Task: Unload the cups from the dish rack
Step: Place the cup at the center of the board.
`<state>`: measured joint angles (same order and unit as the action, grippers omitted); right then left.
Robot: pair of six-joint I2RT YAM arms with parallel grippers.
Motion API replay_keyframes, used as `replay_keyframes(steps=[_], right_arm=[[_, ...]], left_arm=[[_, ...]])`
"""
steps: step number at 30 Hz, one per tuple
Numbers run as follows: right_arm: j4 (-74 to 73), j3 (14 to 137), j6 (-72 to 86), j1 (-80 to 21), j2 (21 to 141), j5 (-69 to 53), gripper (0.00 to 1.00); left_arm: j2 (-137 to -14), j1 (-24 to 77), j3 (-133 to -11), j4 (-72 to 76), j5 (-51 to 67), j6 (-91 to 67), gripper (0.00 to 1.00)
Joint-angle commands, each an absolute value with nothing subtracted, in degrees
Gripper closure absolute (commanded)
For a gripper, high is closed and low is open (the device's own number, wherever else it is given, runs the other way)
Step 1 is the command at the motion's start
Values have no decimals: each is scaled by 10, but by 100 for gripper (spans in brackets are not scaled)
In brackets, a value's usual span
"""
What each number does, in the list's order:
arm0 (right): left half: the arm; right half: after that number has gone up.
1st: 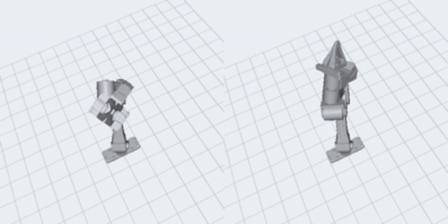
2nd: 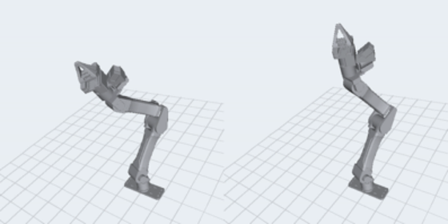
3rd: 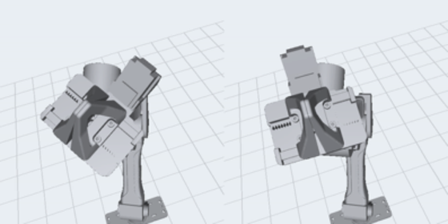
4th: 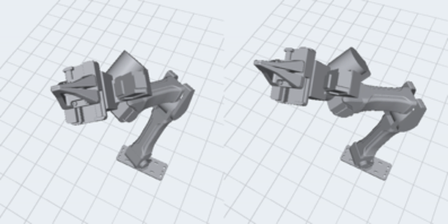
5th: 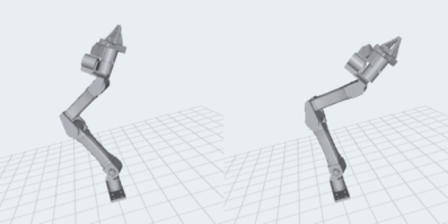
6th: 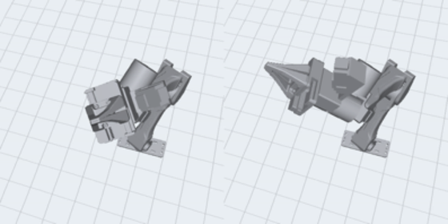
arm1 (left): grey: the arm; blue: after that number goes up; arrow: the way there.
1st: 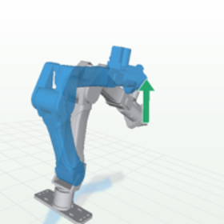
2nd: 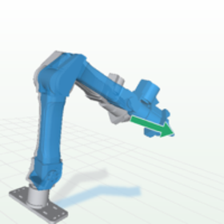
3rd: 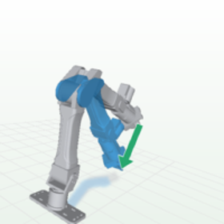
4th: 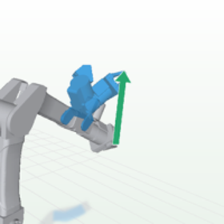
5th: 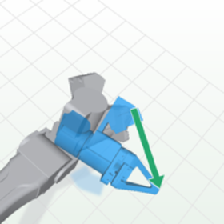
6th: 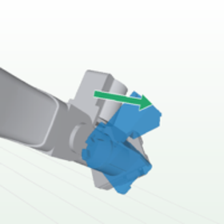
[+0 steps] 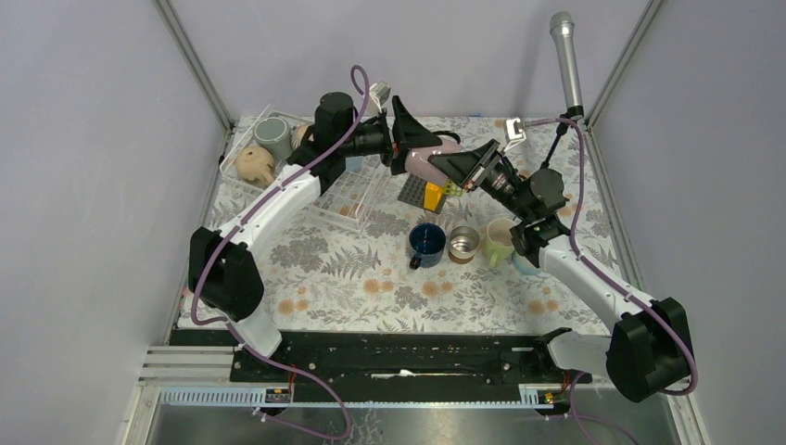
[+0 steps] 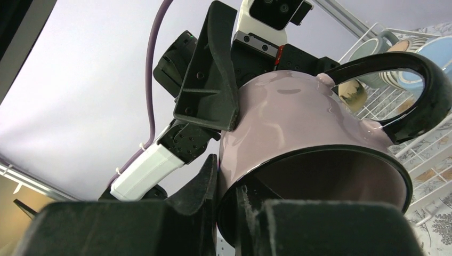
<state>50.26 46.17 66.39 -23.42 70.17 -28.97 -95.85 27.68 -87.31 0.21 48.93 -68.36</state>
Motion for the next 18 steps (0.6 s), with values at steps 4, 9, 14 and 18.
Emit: replay_keyframes(steps=[4, 9, 14, 18], right_arm=[[481, 463, 608, -236, 664, -240, 100], [496, 451, 604, -235, 649, -229, 100], [516, 441, 607, -234, 640, -227, 100], [516, 445, 605, -235, 632, -228, 100]], left_arm=[[-918, 276, -869, 99, 510, -682, 1], [-914, 262, -867, 123, 531, -704, 1], [-909, 246, -861, 163, 553, -739, 1], [-901, 235, -856, 165, 559, -745, 1]])
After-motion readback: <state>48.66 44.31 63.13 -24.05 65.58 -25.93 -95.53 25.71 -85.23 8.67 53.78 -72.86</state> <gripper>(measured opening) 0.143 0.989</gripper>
